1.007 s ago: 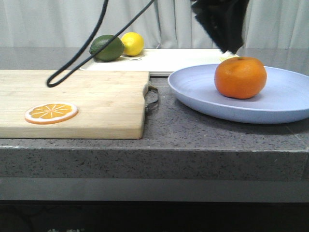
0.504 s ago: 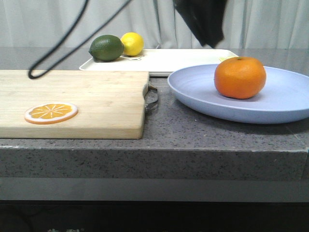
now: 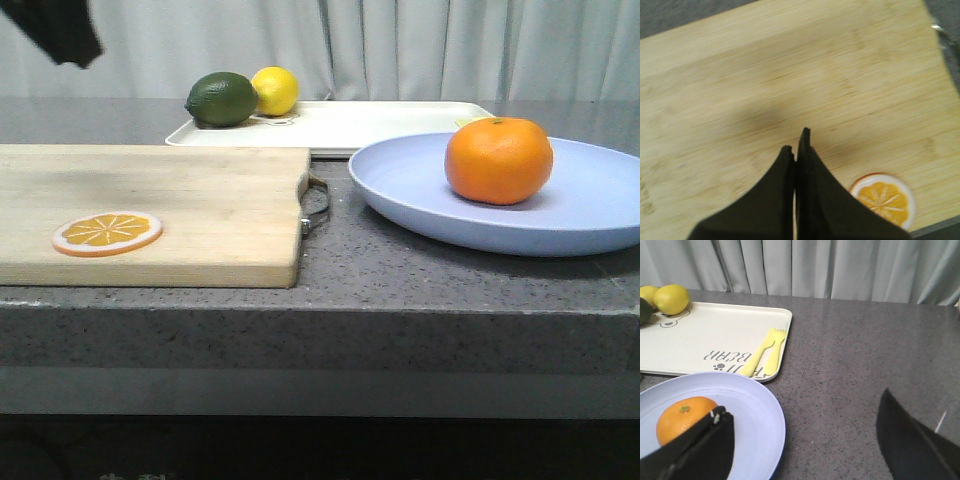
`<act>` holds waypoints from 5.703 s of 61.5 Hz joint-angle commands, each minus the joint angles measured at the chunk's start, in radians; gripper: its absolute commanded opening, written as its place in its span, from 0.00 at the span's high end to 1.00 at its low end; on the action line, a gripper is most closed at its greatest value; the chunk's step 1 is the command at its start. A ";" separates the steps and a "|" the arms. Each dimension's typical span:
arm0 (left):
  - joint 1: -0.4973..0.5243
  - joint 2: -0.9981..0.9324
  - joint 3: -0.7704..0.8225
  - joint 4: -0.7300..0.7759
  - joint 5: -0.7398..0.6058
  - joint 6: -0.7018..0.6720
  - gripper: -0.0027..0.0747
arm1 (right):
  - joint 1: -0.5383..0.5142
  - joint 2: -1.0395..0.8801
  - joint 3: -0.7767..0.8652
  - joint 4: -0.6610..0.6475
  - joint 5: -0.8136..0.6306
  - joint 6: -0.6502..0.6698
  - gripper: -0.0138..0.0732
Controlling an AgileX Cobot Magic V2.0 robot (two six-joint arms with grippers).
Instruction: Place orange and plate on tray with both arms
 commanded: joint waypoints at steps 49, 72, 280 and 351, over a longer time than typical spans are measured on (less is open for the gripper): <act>0.228 -1.148 0.882 -0.032 -0.528 -0.014 0.99 | -0.005 0.006 -0.022 -0.002 -0.050 0.000 0.16; 0.228 -1.455 1.021 -0.032 -0.659 -0.014 0.99 | -0.006 0.168 -0.113 0.024 0.103 0.068 0.21; 0.228 -1.457 1.030 -0.032 -0.668 -0.014 0.99 | 0.024 1.880 -2.148 0.514 0.979 0.323 0.84; 0.228 -1.457 1.030 -0.032 -0.668 -0.014 0.99 | 0.071 1.473 -2.083 -0.003 1.090 0.224 0.97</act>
